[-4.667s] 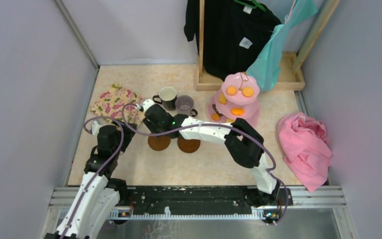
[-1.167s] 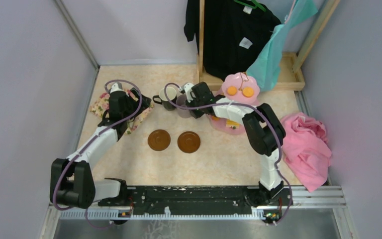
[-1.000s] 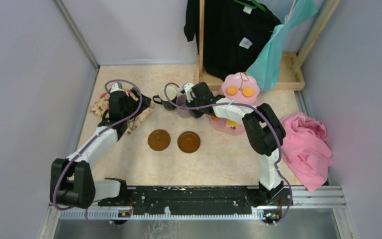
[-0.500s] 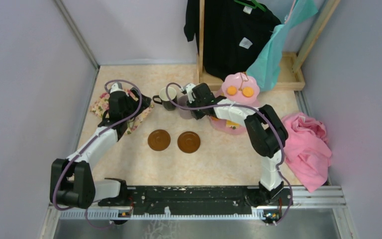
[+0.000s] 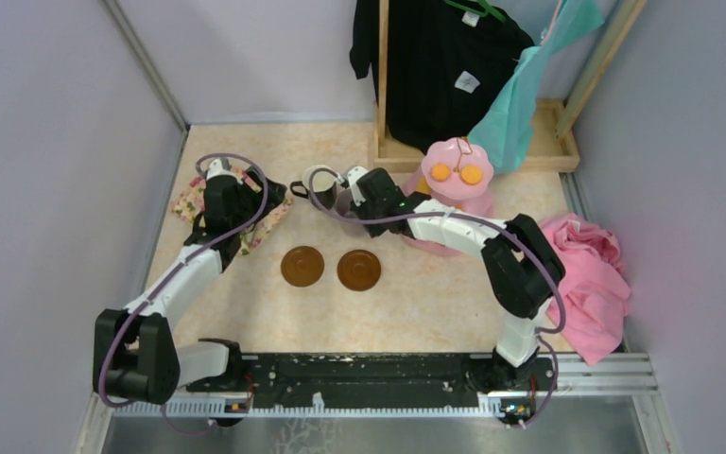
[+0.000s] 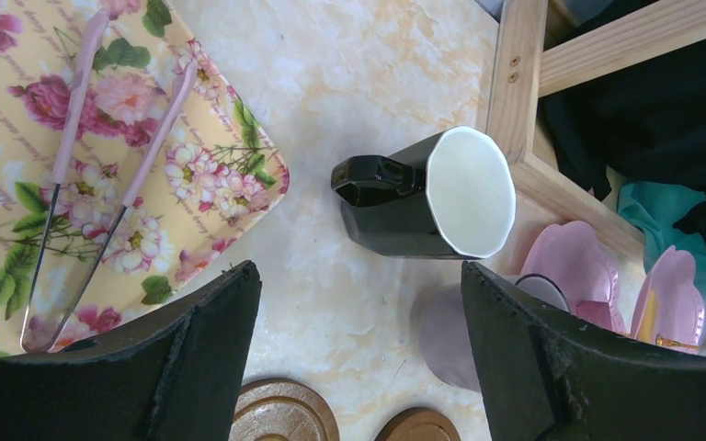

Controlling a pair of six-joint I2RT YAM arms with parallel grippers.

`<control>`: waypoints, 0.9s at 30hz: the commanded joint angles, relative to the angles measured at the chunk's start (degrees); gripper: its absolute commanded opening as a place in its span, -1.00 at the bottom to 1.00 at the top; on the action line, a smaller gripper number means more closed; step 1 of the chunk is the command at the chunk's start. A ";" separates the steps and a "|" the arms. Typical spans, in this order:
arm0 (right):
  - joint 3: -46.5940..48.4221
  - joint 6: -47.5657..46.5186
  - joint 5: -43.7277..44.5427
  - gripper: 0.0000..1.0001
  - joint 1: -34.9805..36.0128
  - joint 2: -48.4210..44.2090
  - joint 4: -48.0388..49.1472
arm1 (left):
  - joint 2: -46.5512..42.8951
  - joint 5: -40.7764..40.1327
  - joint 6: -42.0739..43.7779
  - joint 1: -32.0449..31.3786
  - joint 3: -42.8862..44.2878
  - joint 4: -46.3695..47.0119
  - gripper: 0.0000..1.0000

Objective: Serve the afternoon tea
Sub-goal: Place the cup on the coaster.

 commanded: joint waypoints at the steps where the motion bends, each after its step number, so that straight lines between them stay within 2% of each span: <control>1: 0.07 2.39 4.32 -1.00 2.39 -7.52 3.01 | -1.36 0.68 0.21 -0.04 -0.97 1.86 0.72; 10: -5.13 6.19 10.01 -1.00 7.84 -16.09 0.98 | -2.15 0.87 0.47 0.12 -1.20 2.41 0.72; 18: -12.45 13.37 15.32 -1.00 13.61 -20.67 2.14 | -2.12 1.29 0.41 0.22 -1.28 2.61 0.72; 27: -20.28 19.00 16.22 -1.00 15.24 -24.42 6.79 | -2.25 1.42 0.24 0.22 -1.90 2.83 0.72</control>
